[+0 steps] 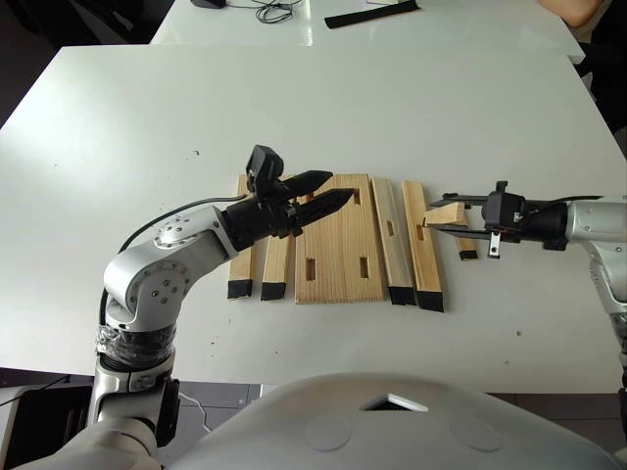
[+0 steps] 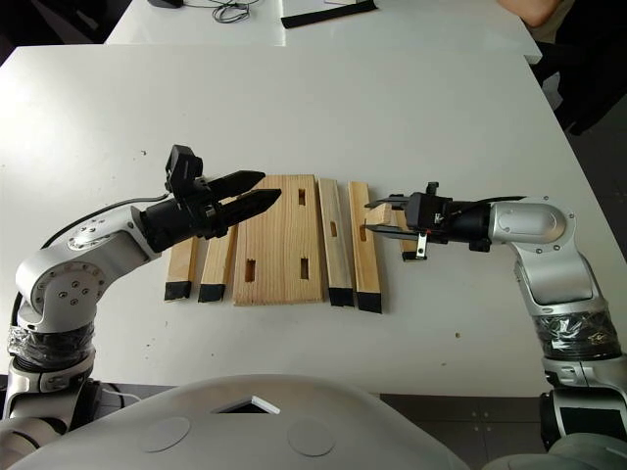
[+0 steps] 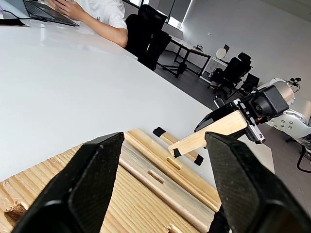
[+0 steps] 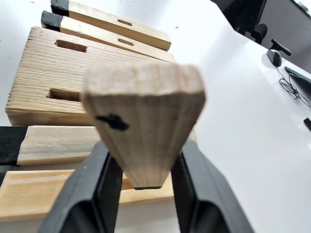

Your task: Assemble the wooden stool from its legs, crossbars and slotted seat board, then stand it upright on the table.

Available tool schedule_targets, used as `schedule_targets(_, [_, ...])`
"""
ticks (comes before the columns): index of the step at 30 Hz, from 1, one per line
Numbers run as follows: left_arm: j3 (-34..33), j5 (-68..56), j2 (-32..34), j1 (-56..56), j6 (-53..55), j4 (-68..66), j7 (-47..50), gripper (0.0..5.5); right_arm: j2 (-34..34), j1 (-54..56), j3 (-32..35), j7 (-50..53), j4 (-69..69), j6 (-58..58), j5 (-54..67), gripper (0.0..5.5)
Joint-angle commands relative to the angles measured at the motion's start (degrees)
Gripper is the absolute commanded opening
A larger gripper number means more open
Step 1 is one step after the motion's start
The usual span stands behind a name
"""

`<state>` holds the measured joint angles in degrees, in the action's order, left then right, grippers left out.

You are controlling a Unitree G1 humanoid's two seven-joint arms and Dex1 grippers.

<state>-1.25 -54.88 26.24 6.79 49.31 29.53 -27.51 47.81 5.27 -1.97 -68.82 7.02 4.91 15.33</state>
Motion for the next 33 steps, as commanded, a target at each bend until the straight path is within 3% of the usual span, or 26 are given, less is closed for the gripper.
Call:
schedule_targets(1, [-0.40, -0.41, 0.07, 0.15, 0.58, 0.94, 0.62, 3.09, 0.97, 0.48, 0.45, -0.62, 1.21, -1.19, 0.88, 1.30])
schedule_targets(17, [-0.51, -1.06, 0.37, 1.29, 1.65, 0.40, 0.17, 3.09, 0.15, -6.88, -1.53, 0.82, 0.99, -0.13, -0.70, 1.30])
schedule_targets(24, [-0.39, -1.01, -0.21, 0.62, 1.71, 1.05, 0.77, 3.09, 1.21, -5.65, -1.66, -0.91, 2.58, -7.75, 3.61, 1.30])
schedule_targets(29, [-0.19, -1.02, -0.09, 0.67, 2.00, 0.93, 0.42, 3.09, 0.47, -0.91, -2.96, -1.83, -6.60, -15.51, 4.24, 1.30])
schedule_targets(33, [0.24, -1.43, 0.19, 2.02, 2.83, 0.24, -0.30, 3.09, -1.59, 1.82, -7.77, -2.09, -14.92, -14.33, -0.07, 1.30])
